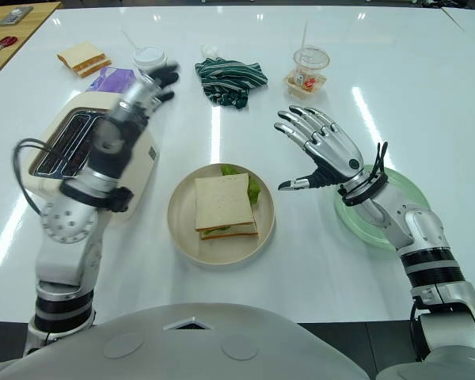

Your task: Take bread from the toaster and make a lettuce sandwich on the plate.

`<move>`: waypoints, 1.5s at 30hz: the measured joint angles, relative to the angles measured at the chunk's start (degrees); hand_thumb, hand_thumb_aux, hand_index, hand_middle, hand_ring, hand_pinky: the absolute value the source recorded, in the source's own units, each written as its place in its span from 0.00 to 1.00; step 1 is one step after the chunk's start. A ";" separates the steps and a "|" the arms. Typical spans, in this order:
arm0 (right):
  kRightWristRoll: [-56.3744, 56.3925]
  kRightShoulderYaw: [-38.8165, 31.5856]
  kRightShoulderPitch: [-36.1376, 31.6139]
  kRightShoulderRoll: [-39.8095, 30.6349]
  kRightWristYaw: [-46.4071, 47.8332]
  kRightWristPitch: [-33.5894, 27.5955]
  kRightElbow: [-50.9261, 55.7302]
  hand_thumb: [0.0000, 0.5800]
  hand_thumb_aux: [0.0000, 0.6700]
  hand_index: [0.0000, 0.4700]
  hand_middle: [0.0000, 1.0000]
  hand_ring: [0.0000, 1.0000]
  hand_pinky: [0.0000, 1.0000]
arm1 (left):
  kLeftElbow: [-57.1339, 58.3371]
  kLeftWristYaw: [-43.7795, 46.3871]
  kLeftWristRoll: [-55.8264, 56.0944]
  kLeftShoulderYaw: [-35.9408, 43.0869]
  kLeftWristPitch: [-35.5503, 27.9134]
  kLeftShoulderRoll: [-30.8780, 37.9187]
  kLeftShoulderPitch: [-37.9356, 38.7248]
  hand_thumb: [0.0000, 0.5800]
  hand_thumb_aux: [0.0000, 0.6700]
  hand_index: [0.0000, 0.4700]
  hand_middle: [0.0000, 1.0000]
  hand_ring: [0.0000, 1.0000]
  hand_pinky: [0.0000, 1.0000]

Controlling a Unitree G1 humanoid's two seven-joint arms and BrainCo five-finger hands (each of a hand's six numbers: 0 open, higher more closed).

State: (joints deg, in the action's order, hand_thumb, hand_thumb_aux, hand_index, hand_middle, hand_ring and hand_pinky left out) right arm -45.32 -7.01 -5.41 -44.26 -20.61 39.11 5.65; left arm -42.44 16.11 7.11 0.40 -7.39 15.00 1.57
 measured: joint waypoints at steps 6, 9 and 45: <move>25.32 -4.05 13.87 -5.63 26.06 -1.72 -9.11 1.00 1.00 1.00 1.00 1.00 1.00 | 1.19 20.60 6.13 -5.84 3.00 17.02 18.47 1.00 1.00 1.00 1.00 1.00 1.00; 37.04 -5.55 21.05 -10.89 38.51 -5.63 -16.26 1.00 1.00 1.00 1.00 1.00 1.00 | 6.67 27.91 3.70 -6.87 8.66 22.28 28.52 1.00 1.00 1.00 1.00 1.00 1.00; 10.76 -19.15 10.50 10.64 37.37 -5.92 -5.18 1.00 1.00 1.00 1.00 1.00 1.00 | 35.80 18.28 -15.30 16.60 21.54 14.93 13.22 1.00 1.00 1.00 1.00 1.00 1.00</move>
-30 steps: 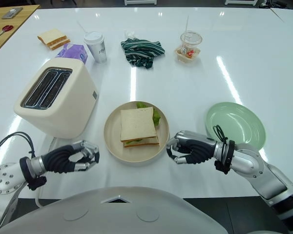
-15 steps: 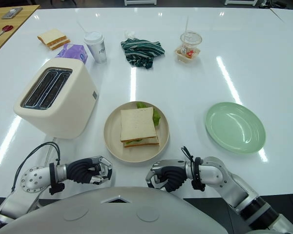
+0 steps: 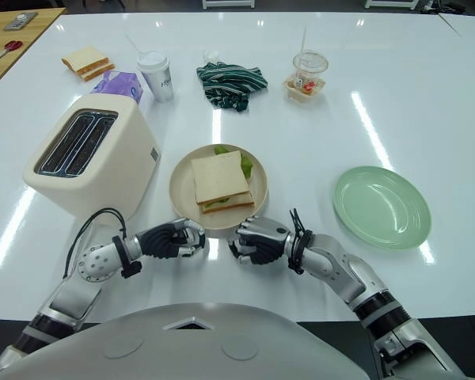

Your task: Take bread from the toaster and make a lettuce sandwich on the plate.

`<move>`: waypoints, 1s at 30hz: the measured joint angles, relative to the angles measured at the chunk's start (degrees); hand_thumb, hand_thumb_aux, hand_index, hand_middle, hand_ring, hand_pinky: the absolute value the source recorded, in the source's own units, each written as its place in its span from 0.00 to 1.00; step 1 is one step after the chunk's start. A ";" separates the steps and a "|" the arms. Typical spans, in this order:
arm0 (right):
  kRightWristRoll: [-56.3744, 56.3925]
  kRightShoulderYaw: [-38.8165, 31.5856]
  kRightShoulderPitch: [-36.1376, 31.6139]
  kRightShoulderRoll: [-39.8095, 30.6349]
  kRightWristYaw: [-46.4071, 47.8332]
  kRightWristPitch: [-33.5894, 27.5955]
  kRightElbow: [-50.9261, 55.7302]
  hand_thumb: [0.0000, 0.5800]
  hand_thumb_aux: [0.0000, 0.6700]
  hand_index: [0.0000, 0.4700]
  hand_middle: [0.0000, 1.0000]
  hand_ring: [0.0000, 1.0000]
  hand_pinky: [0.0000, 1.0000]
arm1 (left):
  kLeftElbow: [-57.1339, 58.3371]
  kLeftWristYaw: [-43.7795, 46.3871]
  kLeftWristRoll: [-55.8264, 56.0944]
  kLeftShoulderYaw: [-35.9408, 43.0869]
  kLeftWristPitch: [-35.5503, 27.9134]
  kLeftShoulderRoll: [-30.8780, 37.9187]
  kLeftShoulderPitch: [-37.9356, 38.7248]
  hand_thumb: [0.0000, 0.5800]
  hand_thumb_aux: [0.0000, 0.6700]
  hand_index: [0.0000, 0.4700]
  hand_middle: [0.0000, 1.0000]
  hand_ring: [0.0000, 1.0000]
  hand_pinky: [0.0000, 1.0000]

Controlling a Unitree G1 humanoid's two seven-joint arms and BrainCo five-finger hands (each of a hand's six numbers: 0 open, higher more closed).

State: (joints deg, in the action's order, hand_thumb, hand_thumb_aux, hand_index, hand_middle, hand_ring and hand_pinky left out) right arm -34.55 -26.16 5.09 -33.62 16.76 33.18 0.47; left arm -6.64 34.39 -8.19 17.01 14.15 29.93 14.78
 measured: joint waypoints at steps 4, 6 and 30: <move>-3.37 0.64 -2.24 3.49 -3.35 -5.35 1.94 1.00 1.00 1.00 1.00 1.00 1.00 | 4.40 -6.34 -3.41 -0.43 -3.46 -3.12 -5.72 1.00 1.00 1.00 1.00 1.00 1.00; -4.30 0.76 -3.29 5.34 -4.39 -8.13 2.78 1.00 1.00 1.00 1.00 1.00 1.00 | 7.03 -9.06 -4.46 -0.69 -4.09 -4.46 -8.27 1.00 1.00 1.00 1.00 1.00 1.00; -11.53 6.98 -16.64 15.75 -24.02 -29.13 2.22 0.00 0.00 0.00 0.00 0.00 0.00 | 0.95 -33.69 -13.06 -8.11 -2.41 -13.85 -18.48 0.00 0.00 0.00 0.00 0.00 0.00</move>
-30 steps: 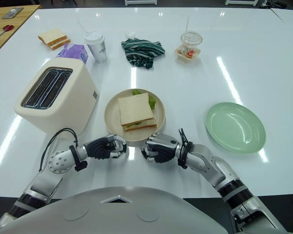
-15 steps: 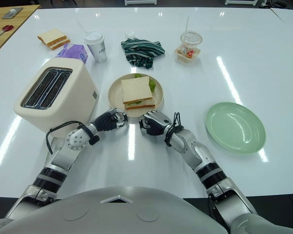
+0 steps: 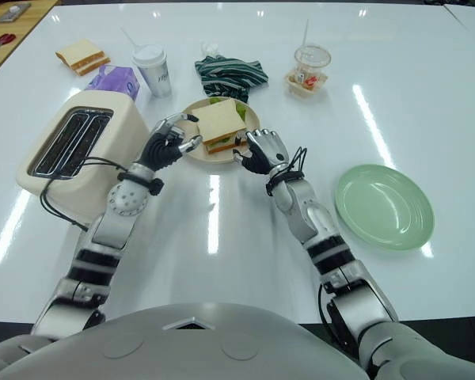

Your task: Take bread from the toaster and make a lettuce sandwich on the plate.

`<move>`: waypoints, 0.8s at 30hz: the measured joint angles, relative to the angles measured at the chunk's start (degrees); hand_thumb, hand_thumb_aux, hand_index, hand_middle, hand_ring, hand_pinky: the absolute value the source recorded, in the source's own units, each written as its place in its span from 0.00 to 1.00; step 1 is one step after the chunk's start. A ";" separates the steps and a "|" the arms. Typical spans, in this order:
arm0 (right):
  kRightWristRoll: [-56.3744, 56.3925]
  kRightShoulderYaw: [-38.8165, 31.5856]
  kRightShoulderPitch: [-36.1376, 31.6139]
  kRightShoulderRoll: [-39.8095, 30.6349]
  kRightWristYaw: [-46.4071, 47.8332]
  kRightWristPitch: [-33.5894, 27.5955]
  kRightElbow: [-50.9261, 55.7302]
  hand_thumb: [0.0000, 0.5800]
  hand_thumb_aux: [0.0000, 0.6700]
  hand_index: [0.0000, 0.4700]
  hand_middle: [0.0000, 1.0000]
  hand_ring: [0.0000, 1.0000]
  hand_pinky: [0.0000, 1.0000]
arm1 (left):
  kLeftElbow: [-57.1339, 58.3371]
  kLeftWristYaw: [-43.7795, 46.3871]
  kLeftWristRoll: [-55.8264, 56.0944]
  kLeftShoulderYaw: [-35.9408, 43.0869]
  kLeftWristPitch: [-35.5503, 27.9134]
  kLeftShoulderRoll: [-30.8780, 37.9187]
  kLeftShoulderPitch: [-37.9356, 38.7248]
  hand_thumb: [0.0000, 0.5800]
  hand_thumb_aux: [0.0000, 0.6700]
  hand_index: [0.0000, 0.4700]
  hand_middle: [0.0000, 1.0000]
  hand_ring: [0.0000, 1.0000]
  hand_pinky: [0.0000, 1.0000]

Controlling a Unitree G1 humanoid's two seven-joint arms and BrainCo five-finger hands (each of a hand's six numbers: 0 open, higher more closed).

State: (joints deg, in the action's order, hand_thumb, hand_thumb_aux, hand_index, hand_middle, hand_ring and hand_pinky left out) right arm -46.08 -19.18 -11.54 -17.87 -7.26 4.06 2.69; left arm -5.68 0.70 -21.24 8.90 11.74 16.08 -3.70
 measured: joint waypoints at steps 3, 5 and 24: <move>3.26 5.02 6.55 -0.84 -0.63 -0.10 -10.02 0.00 0.00 0.00 0.00 0.00 0.00 | -10.93 -0.25 0.61 -2.57 1.86 0.69 7.39 0.00 0.00 0.00 0.00 0.00 0.00; 7.61 7.31 10.54 0.61 -1.80 0.90 -13.83 0.00 0.00 0.00 0.00 0.00 0.00 | -15.45 -1.52 5.16 -4.84 3.88 -1.09 11.40 0.00 0.00 0.00 0.00 0.00 0.00; 16.77 7.12 17.40 12.53 -12.42 14.20 -8.34 0.00 0.00 0.00 0.00 0.00 0.00 | -5.21 -3.38 15.19 -5.39 7.81 -11.80 18.26 0.00 0.00 0.00 0.00 0.00 0.00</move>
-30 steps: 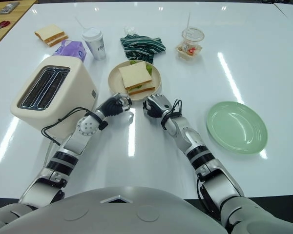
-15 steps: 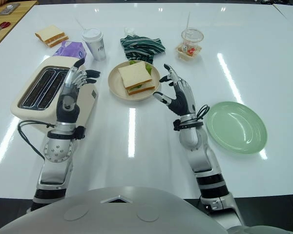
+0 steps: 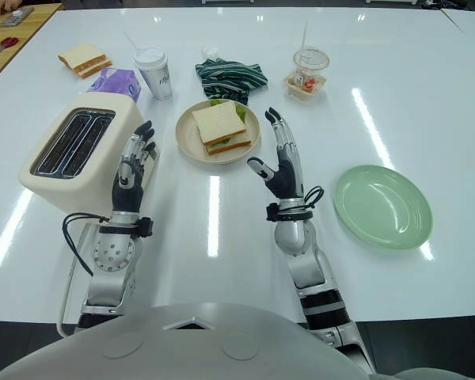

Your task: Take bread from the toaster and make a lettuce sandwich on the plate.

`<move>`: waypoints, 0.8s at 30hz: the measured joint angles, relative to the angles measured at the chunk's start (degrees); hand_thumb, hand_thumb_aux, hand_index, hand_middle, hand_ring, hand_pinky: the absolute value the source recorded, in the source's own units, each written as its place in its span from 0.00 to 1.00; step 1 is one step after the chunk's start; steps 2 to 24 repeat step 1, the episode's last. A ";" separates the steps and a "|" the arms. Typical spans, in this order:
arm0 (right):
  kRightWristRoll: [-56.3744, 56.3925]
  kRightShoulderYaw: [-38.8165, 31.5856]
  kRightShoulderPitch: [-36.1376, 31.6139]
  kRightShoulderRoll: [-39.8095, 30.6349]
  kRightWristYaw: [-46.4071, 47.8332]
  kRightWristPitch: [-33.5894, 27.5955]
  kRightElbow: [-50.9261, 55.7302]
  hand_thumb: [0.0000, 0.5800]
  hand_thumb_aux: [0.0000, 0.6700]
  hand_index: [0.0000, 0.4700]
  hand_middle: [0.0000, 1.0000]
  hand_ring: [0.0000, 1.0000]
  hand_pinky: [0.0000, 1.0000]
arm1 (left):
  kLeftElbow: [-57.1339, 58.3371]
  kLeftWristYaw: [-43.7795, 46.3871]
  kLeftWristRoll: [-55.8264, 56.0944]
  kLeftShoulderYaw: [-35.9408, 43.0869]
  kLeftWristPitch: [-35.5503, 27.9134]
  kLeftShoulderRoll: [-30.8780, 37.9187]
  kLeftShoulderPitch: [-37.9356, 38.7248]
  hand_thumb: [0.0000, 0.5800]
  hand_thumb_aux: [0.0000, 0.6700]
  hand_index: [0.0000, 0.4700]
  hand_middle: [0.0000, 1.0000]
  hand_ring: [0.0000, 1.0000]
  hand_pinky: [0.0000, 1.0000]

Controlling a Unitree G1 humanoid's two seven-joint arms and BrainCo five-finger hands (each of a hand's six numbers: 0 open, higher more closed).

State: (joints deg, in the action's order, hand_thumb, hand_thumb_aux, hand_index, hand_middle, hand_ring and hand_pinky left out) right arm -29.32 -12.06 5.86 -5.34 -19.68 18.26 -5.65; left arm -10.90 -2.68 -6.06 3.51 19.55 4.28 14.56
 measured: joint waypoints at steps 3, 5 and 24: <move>0.02 0.08 -0.11 0.13 0.01 0.00 0.05 0.00 0.00 0.00 0.00 0.00 0.00 | 0.23 -0.18 -0.06 -0.12 -0.15 -0.07 -0.05 0.00 0.00 0.00 0.00 0.00 0.00; 0.02 0.08 -0.11 0.13 0.01 0.00 0.05 0.00 0.00 0.00 0.00 0.00 0.00 | 0.23 -0.18 -0.06 -0.12 -0.15 -0.07 -0.05 0.00 0.00 0.00 0.00 0.00 0.00; 0.02 0.08 -0.11 0.13 0.01 0.00 0.05 0.00 0.00 0.00 0.00 0.00 0.00 | 0.23 -0.18 -0.06 -0.12 -0.15 -0.07 -0.05 0.00 0.00 0.00 0.00 0.00 0.00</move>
